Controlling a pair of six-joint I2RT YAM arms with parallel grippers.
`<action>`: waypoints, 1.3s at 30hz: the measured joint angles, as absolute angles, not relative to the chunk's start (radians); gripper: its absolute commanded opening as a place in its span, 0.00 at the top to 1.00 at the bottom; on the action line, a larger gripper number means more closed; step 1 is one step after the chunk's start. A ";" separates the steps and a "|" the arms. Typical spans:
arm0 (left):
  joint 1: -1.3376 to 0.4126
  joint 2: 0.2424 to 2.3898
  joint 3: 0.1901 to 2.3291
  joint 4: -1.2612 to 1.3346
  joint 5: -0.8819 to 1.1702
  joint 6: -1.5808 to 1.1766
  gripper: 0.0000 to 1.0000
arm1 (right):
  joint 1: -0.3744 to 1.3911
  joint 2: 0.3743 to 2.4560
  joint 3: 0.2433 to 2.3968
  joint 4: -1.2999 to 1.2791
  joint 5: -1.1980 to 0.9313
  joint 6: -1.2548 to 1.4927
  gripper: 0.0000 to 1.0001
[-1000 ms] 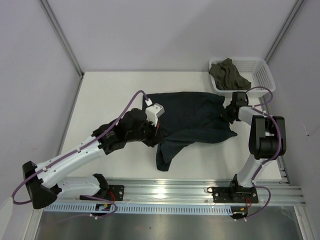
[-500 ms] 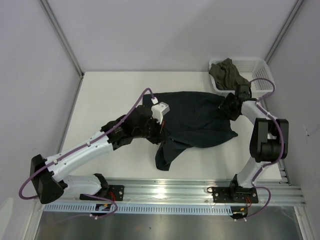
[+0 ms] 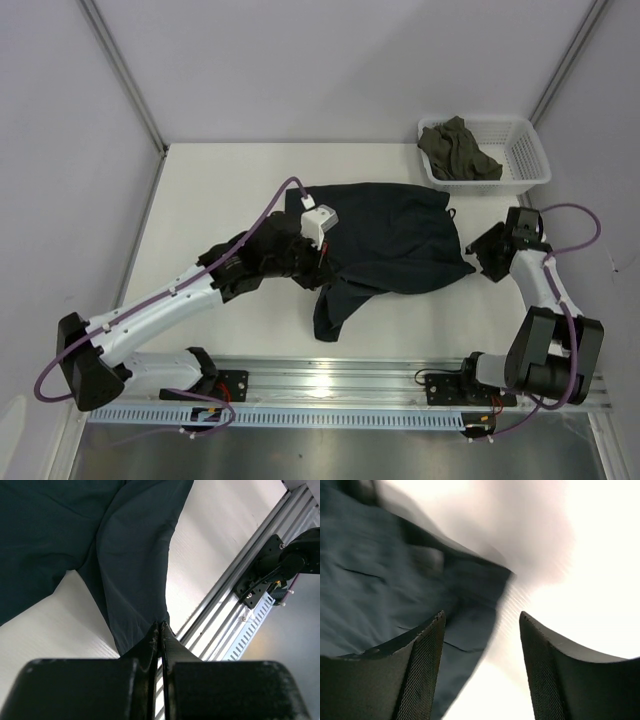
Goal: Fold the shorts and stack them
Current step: Fold the shorts
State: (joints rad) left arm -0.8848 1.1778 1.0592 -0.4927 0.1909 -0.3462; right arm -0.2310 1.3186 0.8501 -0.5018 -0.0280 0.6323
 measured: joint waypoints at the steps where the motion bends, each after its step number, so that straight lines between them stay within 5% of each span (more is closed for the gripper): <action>1: -0.885 1.174 1.059 -0.493 0.191 -0.346 1.00 | -0.242 1.300 0.818 -0.506 -0.031 0.641 0.38; 23: -0.885 1.155 1.047 -0.509 0.190 -0.347 1.00 | -0.312 1.408 0.664 -0.299 -0.121 0.767 0.42; 26: -0.885 1.155 1.047 -0.515 0.190 -0.347 1.00 | -0.312 1.426 0.666 -0.263 -0.121 0.775 0.56; 27: -0.885 1.155 1.047 -0.517 0.190 -0.347 1.00 | -0.312 1.436 0.666 -0.252 -0.123 0.781 0.76; 30: -0.885 1.155 1.047 -0.520 0.190 -0.347 1.00 | -0.312 1.468 0.669 -0.224 -0.122 0.790 1.00; 39: -0.885 1.150 1.047 -0.540 0.186 -0.347 1.00 | -0.220 1.331 0.681 -0.371 0.023 0.771 1.00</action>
State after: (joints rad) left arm -0.8848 1.1503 1.0473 -0.5396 0.1860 -0.3466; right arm -0.2195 1.3308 0.6811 -0.3706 0.0231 0.7712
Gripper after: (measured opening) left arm 0.003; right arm 0.021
